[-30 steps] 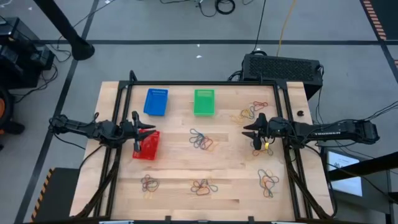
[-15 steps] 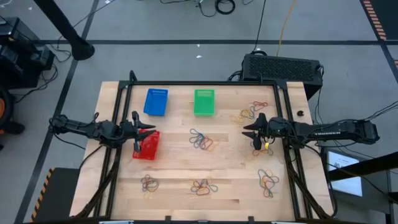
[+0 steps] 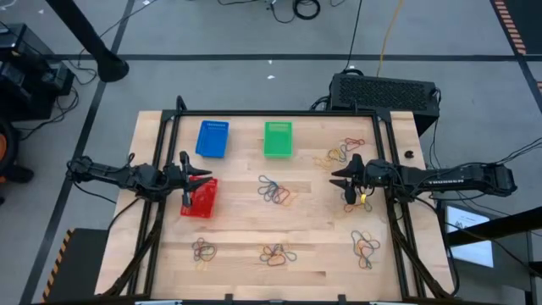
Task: Sort rubber bands into baskets
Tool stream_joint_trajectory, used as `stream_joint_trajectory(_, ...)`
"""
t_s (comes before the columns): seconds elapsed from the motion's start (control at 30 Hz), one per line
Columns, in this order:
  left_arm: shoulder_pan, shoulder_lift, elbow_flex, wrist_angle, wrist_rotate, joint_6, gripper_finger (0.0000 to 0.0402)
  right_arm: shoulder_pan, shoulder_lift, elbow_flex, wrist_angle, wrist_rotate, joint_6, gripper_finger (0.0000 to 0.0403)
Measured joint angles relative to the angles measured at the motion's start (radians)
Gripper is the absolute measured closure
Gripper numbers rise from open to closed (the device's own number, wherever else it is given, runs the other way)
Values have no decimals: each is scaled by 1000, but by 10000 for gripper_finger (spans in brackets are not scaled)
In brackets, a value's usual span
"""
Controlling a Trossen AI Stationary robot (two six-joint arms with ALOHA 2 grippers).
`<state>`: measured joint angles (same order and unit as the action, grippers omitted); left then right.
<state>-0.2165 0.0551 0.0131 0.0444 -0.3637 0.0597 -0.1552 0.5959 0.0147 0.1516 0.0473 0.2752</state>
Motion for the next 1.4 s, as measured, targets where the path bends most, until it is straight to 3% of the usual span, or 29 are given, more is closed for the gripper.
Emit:
stream_joint_trajectory(1.03,0,0,0,0,0,0,311,0,0,0,2,2,0,264)
stream_joint_trajectory(1.4,0,0,0,2,-3,6,311,-18,-2,11,139,6,0,264)
